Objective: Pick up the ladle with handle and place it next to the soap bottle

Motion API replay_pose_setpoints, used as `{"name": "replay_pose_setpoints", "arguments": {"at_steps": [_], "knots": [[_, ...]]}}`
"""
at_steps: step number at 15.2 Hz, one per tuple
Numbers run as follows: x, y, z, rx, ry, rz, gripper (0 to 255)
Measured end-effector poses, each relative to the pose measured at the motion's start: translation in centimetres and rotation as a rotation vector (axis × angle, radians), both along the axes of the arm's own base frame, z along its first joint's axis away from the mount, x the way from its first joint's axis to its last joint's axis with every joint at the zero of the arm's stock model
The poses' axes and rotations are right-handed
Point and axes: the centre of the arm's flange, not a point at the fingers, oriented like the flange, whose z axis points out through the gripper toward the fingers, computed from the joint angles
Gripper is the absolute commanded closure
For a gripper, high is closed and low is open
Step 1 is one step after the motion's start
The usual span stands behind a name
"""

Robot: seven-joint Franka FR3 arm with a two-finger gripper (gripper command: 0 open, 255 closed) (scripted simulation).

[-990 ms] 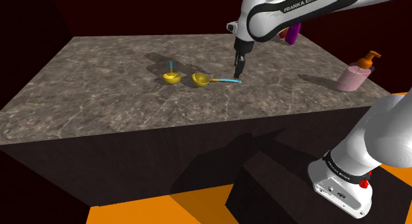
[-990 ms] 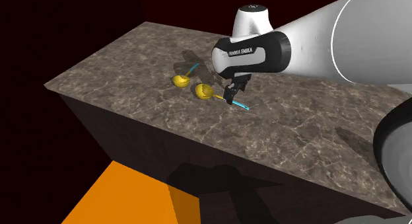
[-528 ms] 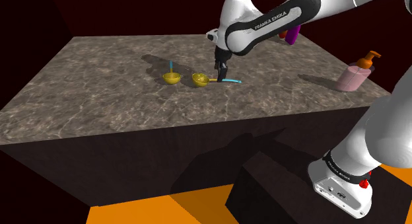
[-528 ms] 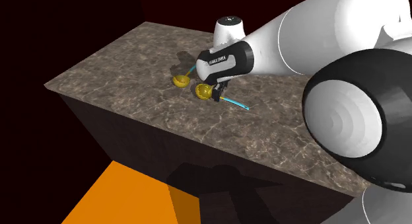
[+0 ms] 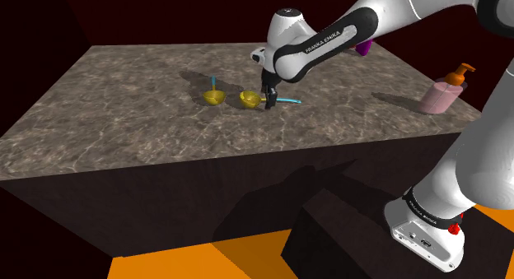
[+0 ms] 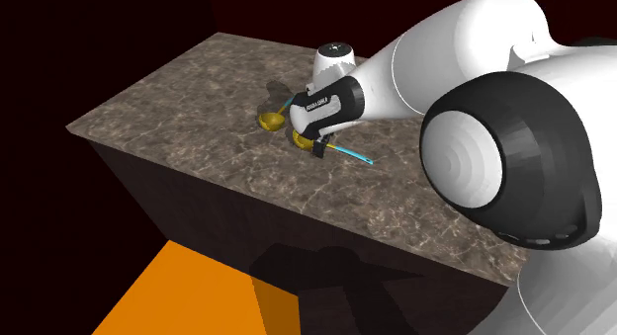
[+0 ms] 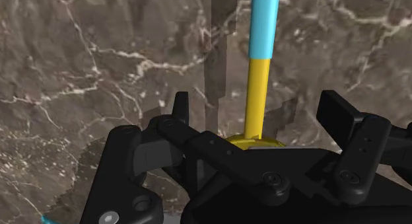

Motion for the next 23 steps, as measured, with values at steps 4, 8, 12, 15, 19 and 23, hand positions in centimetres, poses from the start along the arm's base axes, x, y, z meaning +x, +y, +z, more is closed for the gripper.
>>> {"name": "replay_pose_setpoints", "arguments": {"at_steps": [4,8,12,15,19,23], "knots": [[0.2,0.0,-0.6,0.0,0.0,0.0,0],[0.2,0.0,-0.6,0.0,-0.001,0.0,255],[0.2,0.1,-0.6,0.0,-0.001,0.001,255],[0.2,0.0,-0.6,0.0,-0.001,0.0,255],[0.2,0.0,-0.4,0.0,-0.001,0.0,255],[0.3,0.0,1.5,0.0,-0.001,0.0,255]]}}
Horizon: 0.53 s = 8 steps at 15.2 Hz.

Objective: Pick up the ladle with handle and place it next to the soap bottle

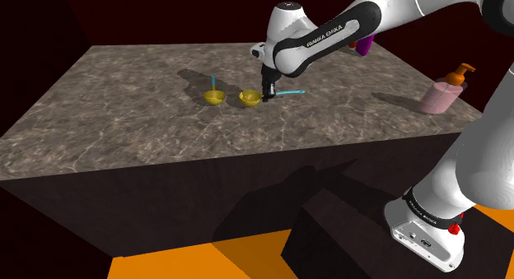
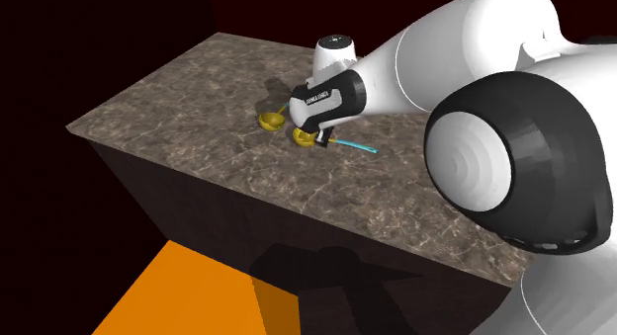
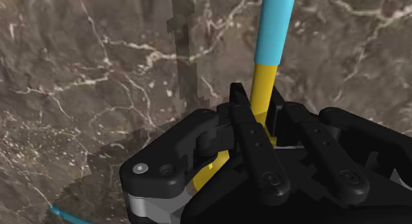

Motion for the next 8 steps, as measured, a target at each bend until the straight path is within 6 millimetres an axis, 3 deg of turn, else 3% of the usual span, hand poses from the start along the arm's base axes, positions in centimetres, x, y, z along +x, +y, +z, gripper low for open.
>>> {"name": "replay_pose_setpoints", "arguments": {"at_steps": [8], "knots": [[0.0,0.0,4.2,0.0,0.0,0.0,255]]}}
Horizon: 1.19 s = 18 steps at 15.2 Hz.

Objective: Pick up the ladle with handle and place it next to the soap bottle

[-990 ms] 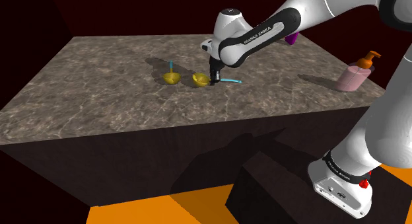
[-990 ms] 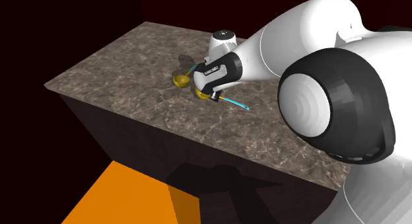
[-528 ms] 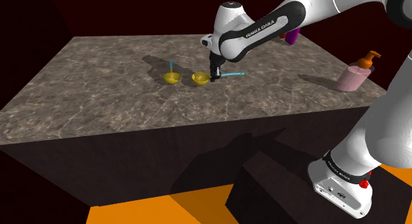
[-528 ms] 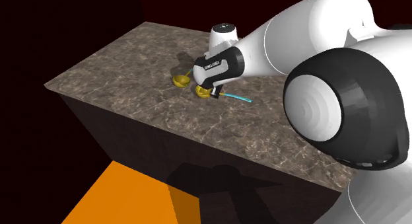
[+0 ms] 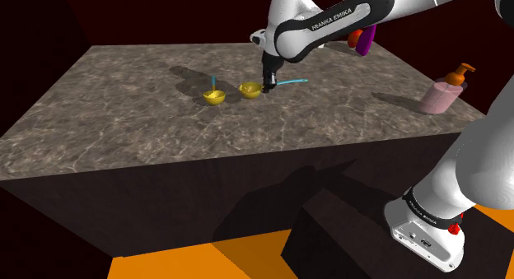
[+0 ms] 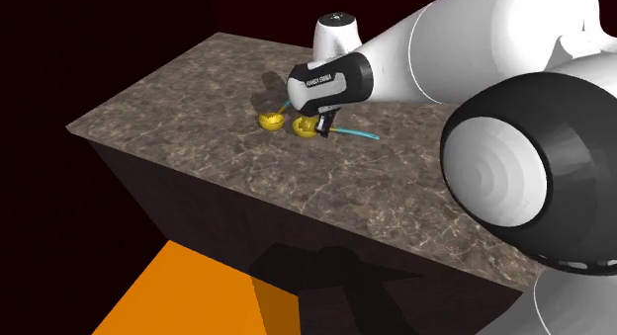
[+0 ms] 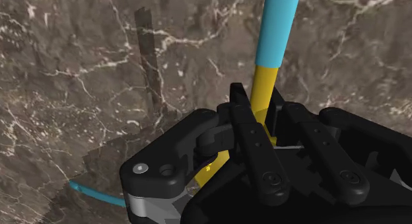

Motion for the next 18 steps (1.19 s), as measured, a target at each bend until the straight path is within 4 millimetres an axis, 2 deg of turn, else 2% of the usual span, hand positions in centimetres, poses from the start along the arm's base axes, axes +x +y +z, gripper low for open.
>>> {"name": "replay_pose_setpoints", "arguments": {"at_steps": [18], "knots": [[-0.1,0.1,9.5,0.0,0.0,0.0,255]]}}
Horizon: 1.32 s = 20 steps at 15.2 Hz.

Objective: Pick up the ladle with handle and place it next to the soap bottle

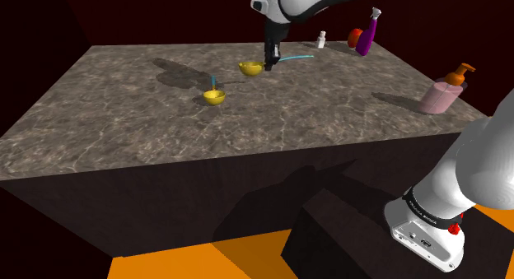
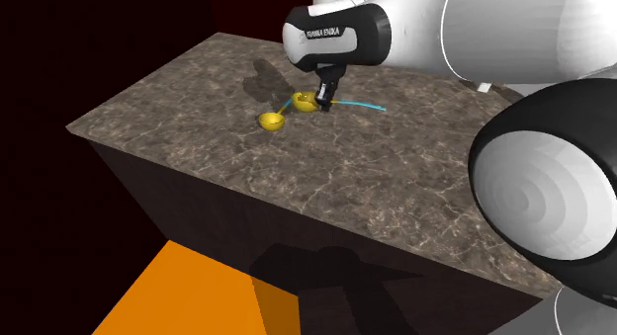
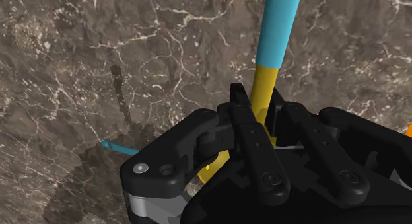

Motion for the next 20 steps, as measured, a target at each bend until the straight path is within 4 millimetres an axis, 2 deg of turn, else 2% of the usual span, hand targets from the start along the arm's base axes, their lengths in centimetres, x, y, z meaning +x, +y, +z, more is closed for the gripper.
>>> {"name": "replay_pose_setpoints", "arguments": {"at_steps": [20], "knots": [[0.0,-0.2,10.5,0.0,0.0,0.0,255]]}}
